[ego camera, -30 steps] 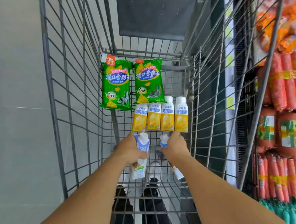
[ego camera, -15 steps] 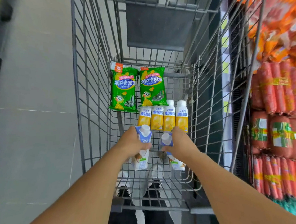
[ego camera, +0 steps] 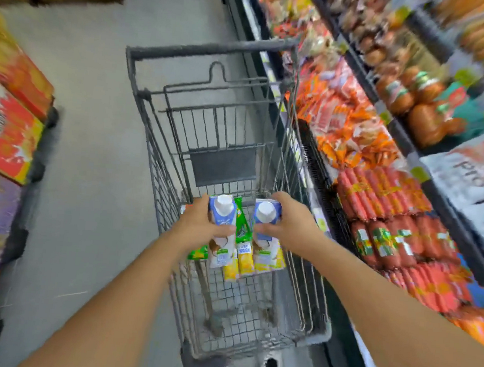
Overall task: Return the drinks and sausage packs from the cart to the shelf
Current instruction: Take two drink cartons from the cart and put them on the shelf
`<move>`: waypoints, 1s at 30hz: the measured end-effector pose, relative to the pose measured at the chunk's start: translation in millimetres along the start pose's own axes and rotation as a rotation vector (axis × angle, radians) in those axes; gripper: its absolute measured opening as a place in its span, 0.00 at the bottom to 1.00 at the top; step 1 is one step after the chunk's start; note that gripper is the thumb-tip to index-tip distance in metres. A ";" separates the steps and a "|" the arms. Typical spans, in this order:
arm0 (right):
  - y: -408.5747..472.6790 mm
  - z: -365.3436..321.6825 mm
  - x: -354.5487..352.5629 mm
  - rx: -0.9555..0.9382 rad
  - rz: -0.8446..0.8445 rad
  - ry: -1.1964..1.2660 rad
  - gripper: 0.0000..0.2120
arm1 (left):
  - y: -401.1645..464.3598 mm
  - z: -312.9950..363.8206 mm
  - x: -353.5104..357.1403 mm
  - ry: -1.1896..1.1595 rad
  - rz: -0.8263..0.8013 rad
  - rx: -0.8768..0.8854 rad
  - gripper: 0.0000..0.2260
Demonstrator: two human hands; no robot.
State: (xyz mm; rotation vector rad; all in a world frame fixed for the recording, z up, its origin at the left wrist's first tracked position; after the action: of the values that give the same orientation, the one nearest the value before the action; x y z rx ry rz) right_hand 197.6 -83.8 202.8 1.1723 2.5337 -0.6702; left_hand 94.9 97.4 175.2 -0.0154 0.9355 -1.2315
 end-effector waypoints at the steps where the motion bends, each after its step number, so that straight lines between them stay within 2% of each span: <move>1: -9.4 -15.6 -10.0 -0.015 0.034 0.005 0.24 | -6.3 15.5 -12.5 0.022 0.010 0.044 0.20; 7: -83.6 -83.5 -84.3 -0.081 0.243 0.031 0.24 | -52.2 122.0 -50.4 0.114 -0.055 0.326 0.23; 14: -202.0 -105.3 -169.0 -0.064 0.493 0.087 0.26 | -122.7 248.2 -24.7 0.202 -0.229 0.643 0.23; 22: -370.0 -67.3 -246.0 0.060 0.822 0.045 0.23 | -225.3 370.1 80.0 0.307 -0.437 0.959 0.23; 25: -443.2 -40.7 -268.9 0.113 0.960 0.043 0.27 | -269.6 399.6 137.0 0.340 -0.502 1.035 0.26; 30: -572.4 -3.0 -289.2 0.186 1.133 0.085 0.23 | -366.1 433.8 230.7 0.372 -0.622 1.177 0.23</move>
State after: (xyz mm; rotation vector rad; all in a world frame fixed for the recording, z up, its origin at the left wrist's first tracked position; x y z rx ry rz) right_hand -59.2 -592.6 496.8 2.3604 1.4286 -0.5199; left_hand 77.0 -426.8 492.1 0.9378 0.3795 -2.2678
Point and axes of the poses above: each hand's wrist, its own y-axis towards the middle knuckle, its own x-axis out of the palm, z = x × y, the point moved 3 cm from there along y, towards the middle knuckle, and after that the axes turned 15 degrees about y, right-handed, at the moved point
